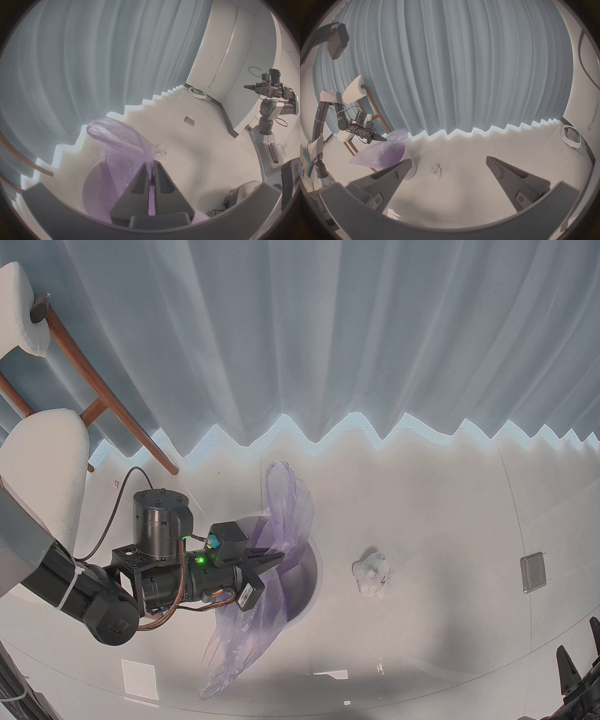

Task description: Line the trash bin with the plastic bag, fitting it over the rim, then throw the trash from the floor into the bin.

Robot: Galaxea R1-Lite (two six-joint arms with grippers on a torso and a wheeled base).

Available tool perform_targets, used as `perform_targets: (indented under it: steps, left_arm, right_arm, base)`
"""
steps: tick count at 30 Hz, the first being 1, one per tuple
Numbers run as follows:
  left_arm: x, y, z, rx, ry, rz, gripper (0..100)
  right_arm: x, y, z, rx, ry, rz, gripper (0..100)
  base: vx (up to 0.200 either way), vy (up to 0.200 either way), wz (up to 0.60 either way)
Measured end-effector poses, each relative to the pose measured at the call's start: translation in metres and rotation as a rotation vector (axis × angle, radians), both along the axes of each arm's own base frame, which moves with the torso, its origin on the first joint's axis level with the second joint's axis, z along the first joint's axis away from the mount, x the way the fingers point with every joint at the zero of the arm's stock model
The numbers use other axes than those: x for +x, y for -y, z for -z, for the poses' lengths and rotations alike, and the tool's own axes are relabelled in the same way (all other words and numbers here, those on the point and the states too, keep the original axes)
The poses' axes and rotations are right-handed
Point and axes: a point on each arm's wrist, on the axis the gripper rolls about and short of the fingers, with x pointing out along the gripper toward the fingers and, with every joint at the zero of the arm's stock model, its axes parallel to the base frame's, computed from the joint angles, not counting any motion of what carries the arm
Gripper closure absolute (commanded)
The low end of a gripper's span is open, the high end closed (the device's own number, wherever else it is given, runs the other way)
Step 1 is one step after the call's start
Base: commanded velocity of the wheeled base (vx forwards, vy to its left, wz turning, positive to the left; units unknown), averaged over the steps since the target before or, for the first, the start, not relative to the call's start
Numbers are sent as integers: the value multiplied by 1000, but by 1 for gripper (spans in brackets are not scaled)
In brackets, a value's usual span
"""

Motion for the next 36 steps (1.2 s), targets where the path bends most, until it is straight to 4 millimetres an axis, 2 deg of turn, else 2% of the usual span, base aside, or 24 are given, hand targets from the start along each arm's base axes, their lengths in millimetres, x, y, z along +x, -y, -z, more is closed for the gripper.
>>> perform_targets:
  steps: [9, 17, 28, 36]
  left_arm:
    - [8, -30, 7, 5, -6, -44, 100]
    - [0, -51, 21, 62, -21, -23, 100]
    - [-7, -49, 20, 66, -16, -8, 100]
    - [-13, -39, 16, 59, 8, 25, 100]
  right_arm:
    - [0, 0, 1, -18, -7, -6, 0]
    - [0, 0, 0, -37, -5, -13, 0]
    - [0, -1, 0, -52, -4, -39, 0]
    - [0, -1, 0, -68, 2, -44, 0]
  base:
    - [0, 0, 0]
    - [0, 0, 0]
    - [0, 0, 0]
    - [0, 0, 0]
